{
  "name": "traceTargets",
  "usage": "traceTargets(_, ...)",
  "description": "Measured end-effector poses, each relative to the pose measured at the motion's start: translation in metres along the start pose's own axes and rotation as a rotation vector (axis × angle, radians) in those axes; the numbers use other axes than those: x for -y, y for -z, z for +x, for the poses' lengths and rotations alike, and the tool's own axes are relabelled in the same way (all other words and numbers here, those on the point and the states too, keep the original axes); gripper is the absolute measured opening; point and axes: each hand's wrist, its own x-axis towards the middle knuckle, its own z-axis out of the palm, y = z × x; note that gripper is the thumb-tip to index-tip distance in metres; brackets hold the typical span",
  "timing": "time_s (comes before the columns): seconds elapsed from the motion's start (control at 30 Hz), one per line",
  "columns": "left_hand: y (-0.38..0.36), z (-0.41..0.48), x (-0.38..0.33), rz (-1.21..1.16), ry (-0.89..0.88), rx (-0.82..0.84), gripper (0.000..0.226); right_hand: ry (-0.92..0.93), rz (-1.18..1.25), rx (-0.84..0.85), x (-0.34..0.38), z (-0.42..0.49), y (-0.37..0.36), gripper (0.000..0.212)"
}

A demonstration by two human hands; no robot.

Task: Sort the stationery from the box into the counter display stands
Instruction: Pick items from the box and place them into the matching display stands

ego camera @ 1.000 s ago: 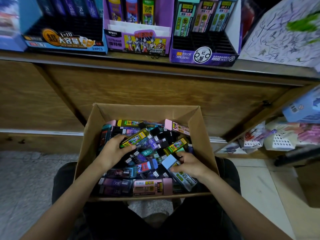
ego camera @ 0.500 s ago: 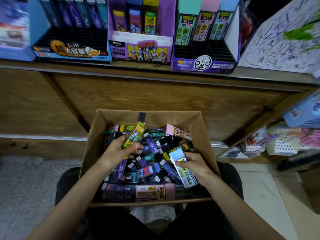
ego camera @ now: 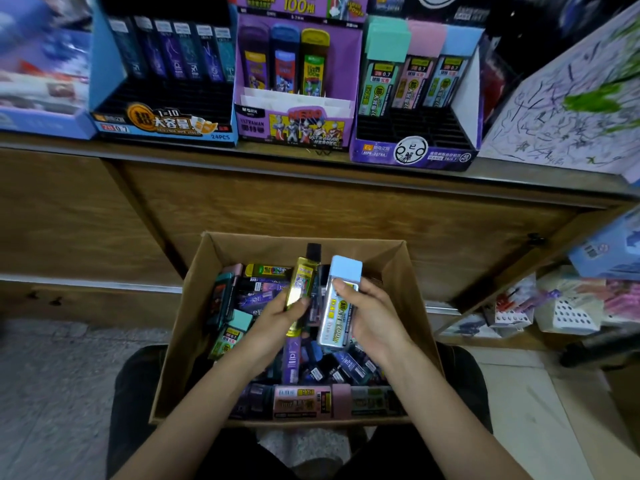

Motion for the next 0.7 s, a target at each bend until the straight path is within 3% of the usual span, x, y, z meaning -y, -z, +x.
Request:
traceTargets(0.17,-0.007,-0.005,-0.01,-0.317,0.039,0.021,0.029,0.061,0.027,-0.065,-0.012,-0.002,-0.022,0.013)
traceTargets(0.3,-0.01,-0.012,-0.013,-0.239,-0.003,0.014,0.046,0.097,0.006,-0.078,-0.017,-0.007,-0.032,0.013)
traceTargets(0.4,-0.011,-0.016,-0.013,-0.172,-0.055,0.042,0.046,0.102,-0.042,-0.087,-0.018,-0.011,-0.035,0.011)
traceTargets(0.53,-0.007,-0.017,-0.013,-0.281,-0.027,0.003,0.038,0.09,-0.175,-0.099,-0.014,-0.011,-0.033,0.009)
traceTargets(0.7,0.001,-0.019,-0.017,-0.363,-0.024,0.005,0.044,0.079,-0.247,-0.055,-0.012,-0.012,-0.03,0.015)
